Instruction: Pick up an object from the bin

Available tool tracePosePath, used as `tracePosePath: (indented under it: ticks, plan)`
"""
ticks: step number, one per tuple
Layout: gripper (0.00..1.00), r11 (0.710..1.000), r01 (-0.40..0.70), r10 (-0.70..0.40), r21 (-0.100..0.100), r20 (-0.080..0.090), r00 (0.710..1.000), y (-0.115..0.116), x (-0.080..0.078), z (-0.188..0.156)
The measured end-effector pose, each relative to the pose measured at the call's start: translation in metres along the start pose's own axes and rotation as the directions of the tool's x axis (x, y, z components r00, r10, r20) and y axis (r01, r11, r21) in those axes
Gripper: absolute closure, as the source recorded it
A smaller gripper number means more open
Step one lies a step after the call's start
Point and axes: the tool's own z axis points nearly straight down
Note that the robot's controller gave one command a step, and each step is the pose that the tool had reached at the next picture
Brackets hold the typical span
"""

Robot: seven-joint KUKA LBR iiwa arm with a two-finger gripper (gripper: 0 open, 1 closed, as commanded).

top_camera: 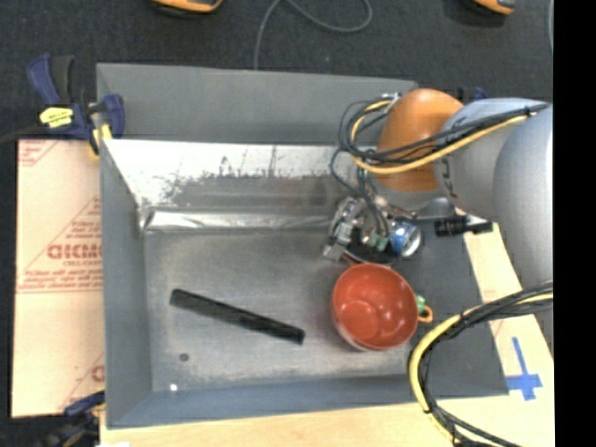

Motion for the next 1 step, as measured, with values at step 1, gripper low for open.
tracePosePath:
  ticks: [1]
  plan:
    - [1.0, 1.0, 0.001, -0.001, 0.0, 0.0, 1.0, -0.0002, 0.0, 0.0]
